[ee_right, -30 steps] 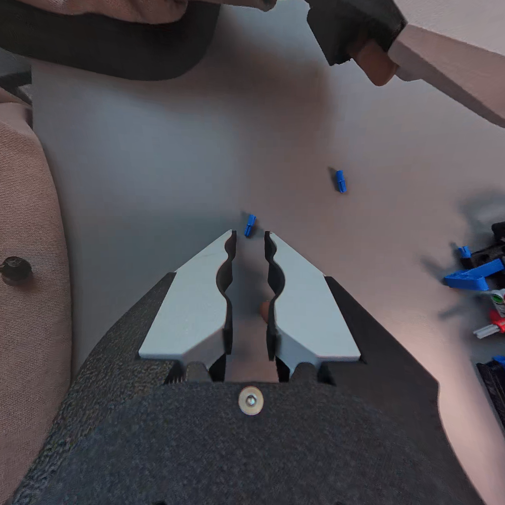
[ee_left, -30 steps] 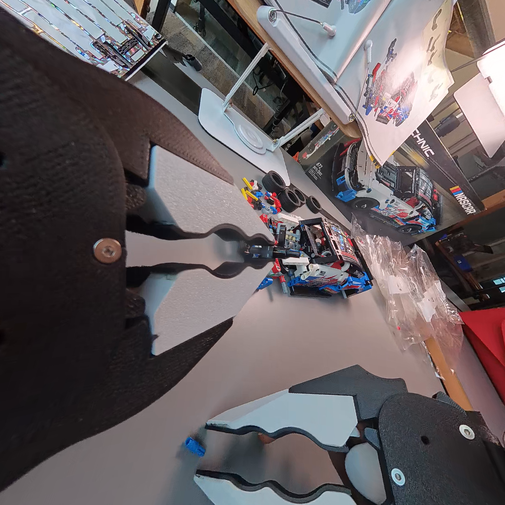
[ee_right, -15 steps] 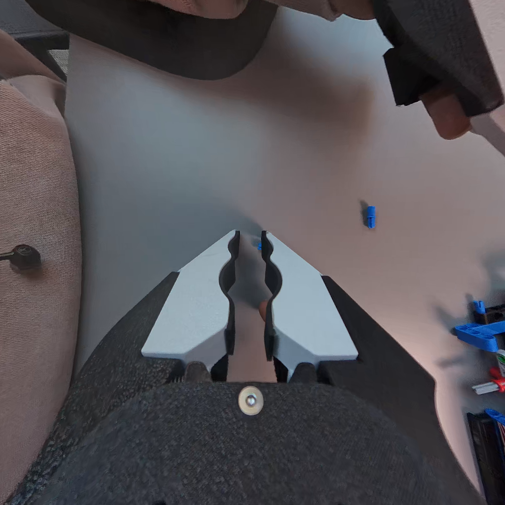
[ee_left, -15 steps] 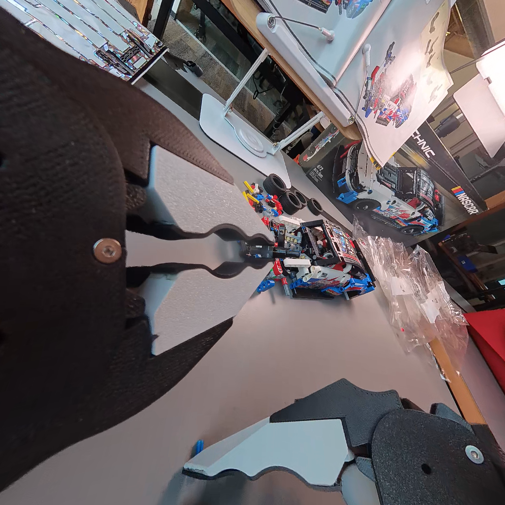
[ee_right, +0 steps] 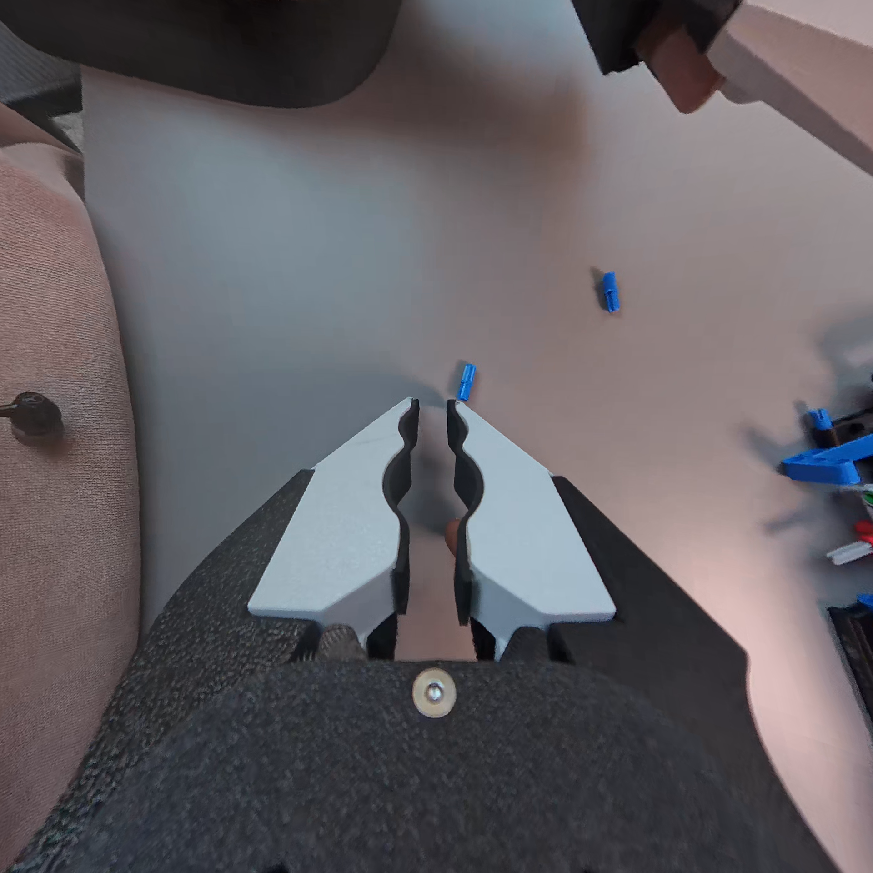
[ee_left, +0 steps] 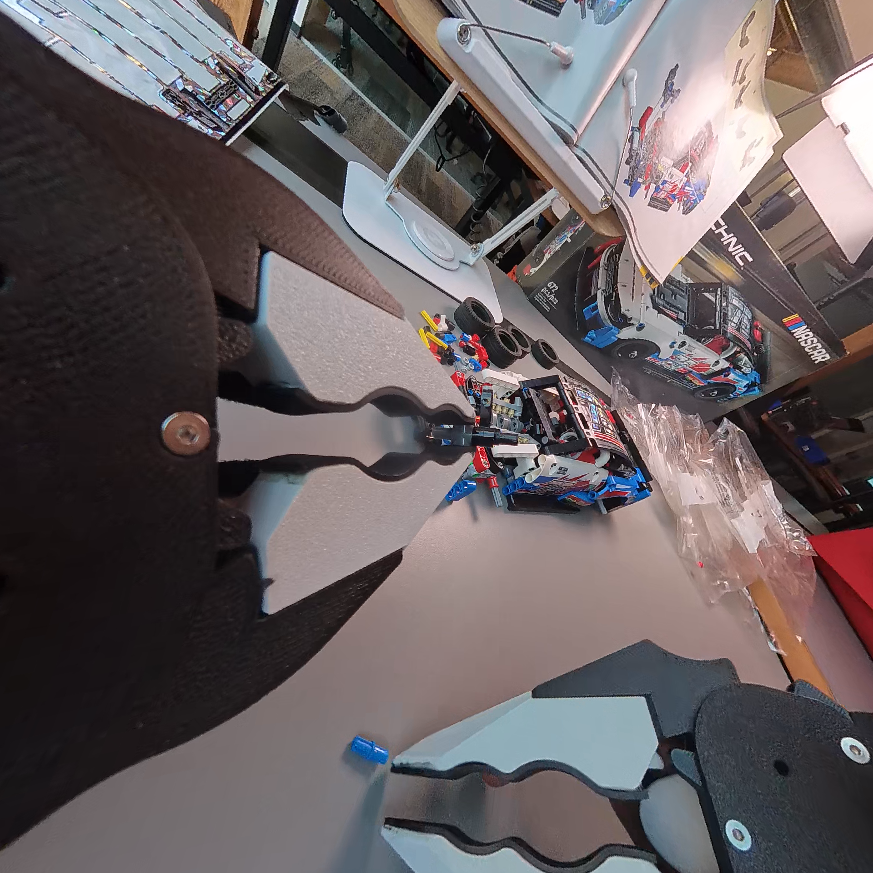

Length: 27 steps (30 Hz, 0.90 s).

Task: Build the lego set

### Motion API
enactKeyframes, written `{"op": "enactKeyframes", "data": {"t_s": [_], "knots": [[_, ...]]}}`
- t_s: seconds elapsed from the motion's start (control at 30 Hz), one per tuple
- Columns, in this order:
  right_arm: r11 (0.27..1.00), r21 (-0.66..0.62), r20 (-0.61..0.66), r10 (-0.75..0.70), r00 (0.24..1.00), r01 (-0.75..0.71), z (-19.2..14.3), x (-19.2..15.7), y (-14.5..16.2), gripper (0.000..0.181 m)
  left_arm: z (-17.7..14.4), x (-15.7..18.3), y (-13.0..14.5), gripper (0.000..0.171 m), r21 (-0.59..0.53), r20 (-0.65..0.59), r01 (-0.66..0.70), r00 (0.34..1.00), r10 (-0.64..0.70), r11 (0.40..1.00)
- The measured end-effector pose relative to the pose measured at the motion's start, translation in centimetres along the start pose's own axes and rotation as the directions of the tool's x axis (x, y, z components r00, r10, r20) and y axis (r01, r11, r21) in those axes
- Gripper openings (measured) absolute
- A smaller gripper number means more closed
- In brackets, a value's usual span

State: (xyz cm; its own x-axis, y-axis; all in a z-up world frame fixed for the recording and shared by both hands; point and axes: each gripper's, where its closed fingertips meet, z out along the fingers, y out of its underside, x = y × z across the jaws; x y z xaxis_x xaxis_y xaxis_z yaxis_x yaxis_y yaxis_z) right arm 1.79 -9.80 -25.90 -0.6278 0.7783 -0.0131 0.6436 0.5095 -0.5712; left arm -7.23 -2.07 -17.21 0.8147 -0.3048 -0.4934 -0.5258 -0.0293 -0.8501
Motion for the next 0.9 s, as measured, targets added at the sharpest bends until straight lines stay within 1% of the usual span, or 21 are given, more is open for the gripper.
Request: {"op": "enactKeyframes", "data": {"t_s": [0.13,0.23,0.43,0.5,0.67,0.77,0.9], "knots": [[0.998,0.006,-0.049,0.056,0.997,-0.056,-0.1,1.0,0.4,0.018,0.1,0.1,0.0,0.006,0.0,-0.003,-0.003,1.0,0.003,1.0],[0.998,0.024,-0.069,0.059,0.996,-0.058,0.2,1.5,0.0,0.018,0.1,0.2,-0.1,0.006,-0.001,-0.004,-0.007,1.0,0.007,1.0],[1.0,0.002,-0.065,0.018,0.998,-0.018,0.6,1.7,-0.4,0.012,0.1,0.3,-0.2,0.006,-0.006,-0.004,-0.023,1.0,0.023,1.0],[1.0,0.008,-0.074,0.005,0.997,-0.004,0.7,1.9,-0.5,0.002,0.2,0.3,-0.2,0.006,-0.008,-0.006,-0.027,1.0,0.027,1.0],[0.999,0.042,-0.061,0.03,0.998,-0.028,0.4,2.3,-0.4,0.002,0.3,0.7,-0.2,0.006,-0.019,-0.01,-0.063,0.998,0.062,0.998],[0.986,0.119,-0.032,0.118,0.992,-0.113,-0.8,3.2,-0.5,0.002,0.4,1.1,-0.5,0.006,-0.009,-0.014,-0.087,0.996,0.087,0.996],[0.931,0.281,-0.004,0.243,0.97,-0.232,-4.6,5.6,-1.5,0.002,0.3,1.6,-1.3,0.006,0.03,-0.023,-0.119,0.993,0.119,0.992]]}}
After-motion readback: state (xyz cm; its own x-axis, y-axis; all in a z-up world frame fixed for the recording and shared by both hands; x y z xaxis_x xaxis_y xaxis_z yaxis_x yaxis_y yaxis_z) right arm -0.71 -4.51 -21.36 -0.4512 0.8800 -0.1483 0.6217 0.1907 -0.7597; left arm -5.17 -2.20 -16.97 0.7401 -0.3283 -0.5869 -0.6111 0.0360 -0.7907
